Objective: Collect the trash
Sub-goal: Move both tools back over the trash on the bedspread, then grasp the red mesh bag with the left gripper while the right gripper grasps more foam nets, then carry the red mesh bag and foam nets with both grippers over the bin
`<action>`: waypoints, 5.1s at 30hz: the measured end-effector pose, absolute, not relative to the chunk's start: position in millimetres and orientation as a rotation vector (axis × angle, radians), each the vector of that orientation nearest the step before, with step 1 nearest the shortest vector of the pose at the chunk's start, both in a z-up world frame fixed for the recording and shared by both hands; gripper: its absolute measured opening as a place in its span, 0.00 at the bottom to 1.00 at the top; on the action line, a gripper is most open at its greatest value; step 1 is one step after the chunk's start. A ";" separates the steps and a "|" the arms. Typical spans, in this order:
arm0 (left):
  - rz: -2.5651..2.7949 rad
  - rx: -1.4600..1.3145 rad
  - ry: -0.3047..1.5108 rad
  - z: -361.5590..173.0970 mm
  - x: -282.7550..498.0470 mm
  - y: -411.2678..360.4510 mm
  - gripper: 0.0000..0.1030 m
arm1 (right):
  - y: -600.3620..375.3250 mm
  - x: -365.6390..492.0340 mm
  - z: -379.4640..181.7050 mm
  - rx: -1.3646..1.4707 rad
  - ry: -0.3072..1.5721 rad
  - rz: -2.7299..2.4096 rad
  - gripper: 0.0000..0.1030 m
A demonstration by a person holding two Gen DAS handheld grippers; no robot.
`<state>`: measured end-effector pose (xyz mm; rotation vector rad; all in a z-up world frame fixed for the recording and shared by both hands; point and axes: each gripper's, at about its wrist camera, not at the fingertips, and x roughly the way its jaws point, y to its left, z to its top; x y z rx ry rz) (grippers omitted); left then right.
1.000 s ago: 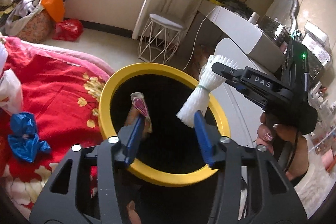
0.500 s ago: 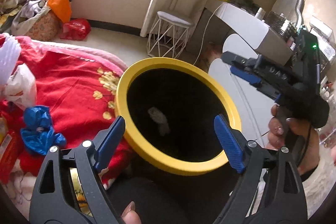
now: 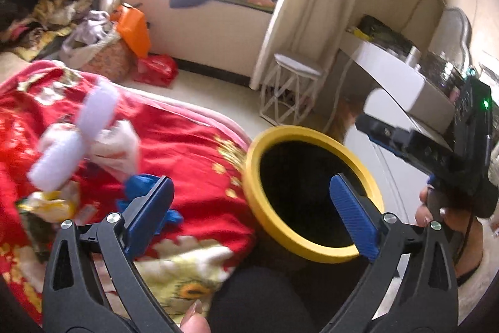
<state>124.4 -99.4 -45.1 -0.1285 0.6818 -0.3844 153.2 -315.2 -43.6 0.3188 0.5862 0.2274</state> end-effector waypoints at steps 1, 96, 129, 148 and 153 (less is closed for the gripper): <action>-0.365 -0.132 0.671 -42.1 122.7 -93.3 0.90 | -309.9 152.9 -42.3 0.309 0.586 0.236 0.57; -0.041 -0.447 0.514 -0.3 145.6 141.2 0.04 | -82.4 194.8 -47.4 0.177 0.696 0.577 0.13; -0.245 -0.338 0.515 18.8 123.6 45.3 0.04 | -172.9 155.7 -27.6 0.213 0.616 0.480 0.13; -0.325 -0.282 0.544 13.8 127.8 -7.8 0.04 | -228.3 142.8 -38.2 0.253 0.617 0.370 0.13; -0.348 -0.269 0.550 12.5 130.1 -22.1 0.04 | -241.5 141.1 -42.0 0.259 0.620 0.339 0.13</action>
